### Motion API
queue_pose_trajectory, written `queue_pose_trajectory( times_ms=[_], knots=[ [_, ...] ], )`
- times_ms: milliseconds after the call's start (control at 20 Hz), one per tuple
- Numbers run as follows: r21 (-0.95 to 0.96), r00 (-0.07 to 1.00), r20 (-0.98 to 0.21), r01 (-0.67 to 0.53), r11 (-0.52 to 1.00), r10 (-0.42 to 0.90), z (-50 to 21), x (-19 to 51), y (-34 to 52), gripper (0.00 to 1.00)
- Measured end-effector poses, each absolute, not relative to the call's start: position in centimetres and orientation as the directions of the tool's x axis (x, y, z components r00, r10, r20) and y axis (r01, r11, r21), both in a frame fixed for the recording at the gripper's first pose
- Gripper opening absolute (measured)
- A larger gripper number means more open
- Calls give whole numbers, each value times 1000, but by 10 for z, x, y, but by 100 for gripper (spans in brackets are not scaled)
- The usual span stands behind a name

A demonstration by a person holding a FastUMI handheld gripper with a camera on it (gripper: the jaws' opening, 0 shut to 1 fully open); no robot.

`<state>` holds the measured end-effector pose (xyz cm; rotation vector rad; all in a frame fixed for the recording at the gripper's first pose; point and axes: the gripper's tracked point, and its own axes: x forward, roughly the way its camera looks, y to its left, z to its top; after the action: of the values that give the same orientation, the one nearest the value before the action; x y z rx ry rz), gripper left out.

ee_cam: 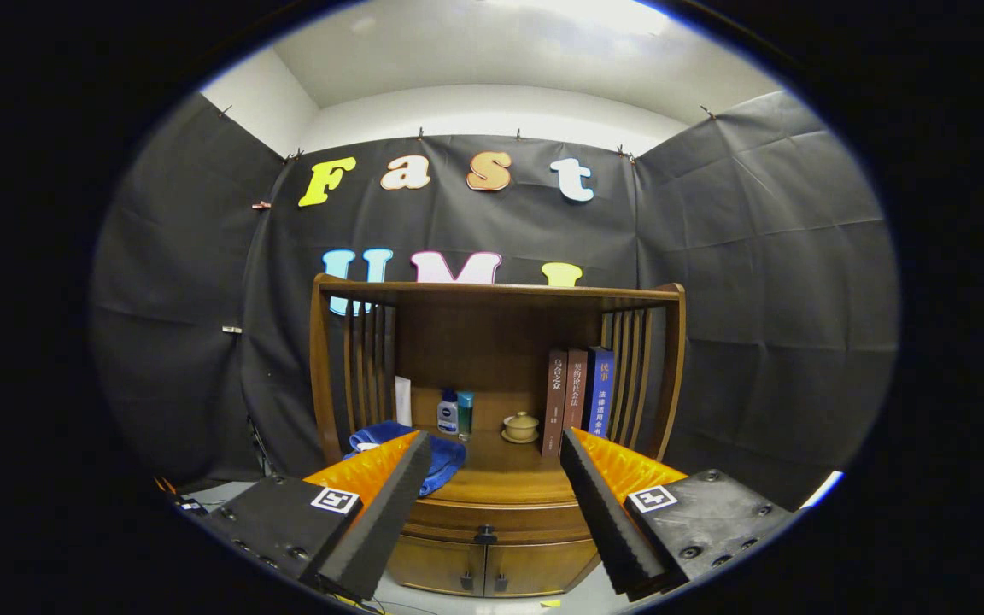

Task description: Pull open the drawer, take out the items inside it, and place them on the countertop above the cabinet.

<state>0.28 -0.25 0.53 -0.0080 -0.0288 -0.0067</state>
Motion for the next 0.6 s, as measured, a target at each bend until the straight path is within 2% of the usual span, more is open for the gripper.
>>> queue_pose_trajectory(
  times_ms=[600],
  knots=[
    [8, 1000, -3, -3, 1000, 3, -24, 18, -1, 99]
  ],
)
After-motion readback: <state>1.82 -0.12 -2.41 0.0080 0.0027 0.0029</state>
